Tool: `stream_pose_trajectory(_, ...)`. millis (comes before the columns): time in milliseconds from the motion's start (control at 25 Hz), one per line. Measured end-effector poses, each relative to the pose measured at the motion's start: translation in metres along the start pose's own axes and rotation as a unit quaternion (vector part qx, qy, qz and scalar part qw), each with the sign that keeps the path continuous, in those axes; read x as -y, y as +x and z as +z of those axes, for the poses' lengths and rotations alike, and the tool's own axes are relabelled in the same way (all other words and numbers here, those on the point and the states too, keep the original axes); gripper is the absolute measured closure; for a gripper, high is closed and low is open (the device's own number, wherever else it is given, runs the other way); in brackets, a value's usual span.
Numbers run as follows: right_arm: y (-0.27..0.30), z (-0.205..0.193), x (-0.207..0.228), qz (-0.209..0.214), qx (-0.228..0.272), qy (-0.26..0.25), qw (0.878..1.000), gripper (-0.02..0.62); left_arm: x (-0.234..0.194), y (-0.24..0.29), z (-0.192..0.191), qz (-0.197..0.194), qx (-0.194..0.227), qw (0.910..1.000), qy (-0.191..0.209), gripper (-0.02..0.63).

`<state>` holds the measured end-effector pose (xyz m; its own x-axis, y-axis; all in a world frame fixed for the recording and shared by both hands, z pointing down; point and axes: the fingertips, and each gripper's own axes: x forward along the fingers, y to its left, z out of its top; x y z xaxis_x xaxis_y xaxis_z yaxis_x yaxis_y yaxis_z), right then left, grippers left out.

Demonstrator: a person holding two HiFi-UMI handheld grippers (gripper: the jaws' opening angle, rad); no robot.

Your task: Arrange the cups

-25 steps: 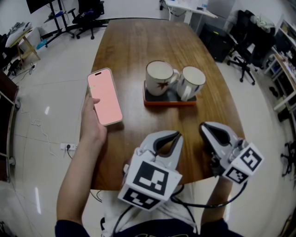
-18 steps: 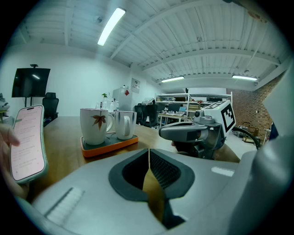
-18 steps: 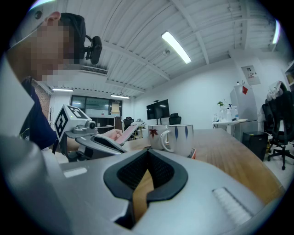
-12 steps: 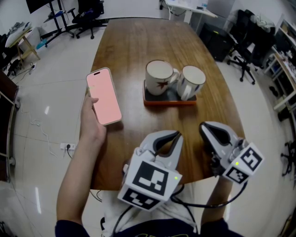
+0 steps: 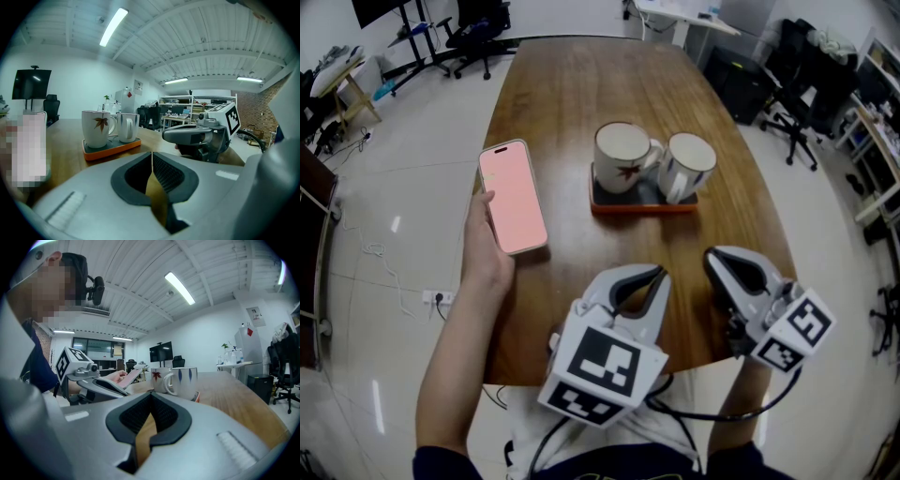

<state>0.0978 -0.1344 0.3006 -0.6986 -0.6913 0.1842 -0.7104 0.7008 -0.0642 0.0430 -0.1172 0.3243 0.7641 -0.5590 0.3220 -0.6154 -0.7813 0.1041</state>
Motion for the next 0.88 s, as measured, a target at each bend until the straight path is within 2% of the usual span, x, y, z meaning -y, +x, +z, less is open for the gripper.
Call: stream_pose_trajectory(880, -0.0023, 0.0001, -0.0010, -0.002, -0.003, -0.004, 1.000, 0.595, -0.0003, -0.0012, -0.0030, 0.000, -0.002, 1.0000, -0.003, 0.601)
